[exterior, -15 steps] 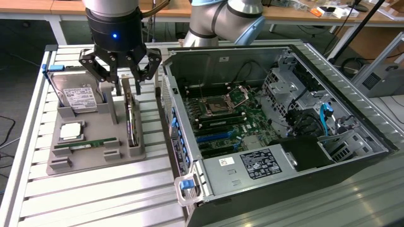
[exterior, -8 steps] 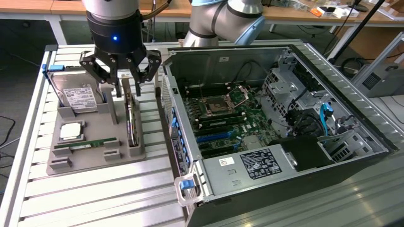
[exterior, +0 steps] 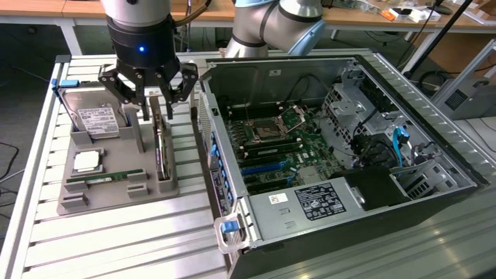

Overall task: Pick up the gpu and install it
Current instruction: 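Pick up the gpu and move the gpu toward the slot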

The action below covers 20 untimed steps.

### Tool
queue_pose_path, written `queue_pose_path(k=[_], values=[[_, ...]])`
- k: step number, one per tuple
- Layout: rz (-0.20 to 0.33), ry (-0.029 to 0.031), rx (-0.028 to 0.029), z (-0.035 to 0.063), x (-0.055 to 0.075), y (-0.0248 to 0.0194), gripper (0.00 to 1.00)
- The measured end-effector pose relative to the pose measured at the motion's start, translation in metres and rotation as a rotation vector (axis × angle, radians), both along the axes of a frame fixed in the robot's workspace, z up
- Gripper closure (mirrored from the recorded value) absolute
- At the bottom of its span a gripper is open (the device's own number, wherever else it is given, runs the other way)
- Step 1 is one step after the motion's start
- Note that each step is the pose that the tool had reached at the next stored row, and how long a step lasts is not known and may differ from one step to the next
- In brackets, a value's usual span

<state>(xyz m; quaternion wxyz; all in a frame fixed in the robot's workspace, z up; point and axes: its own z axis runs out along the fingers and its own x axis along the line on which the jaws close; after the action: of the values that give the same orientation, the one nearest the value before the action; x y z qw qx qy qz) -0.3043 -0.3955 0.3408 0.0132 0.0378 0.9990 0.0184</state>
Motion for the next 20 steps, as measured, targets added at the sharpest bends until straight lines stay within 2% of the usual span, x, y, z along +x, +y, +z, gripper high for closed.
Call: queue_pose_path(k=[20], values=[[0.000, 0.0000, 0.0000, -0.0053, 0.0000, 0.0000, 0.56]])
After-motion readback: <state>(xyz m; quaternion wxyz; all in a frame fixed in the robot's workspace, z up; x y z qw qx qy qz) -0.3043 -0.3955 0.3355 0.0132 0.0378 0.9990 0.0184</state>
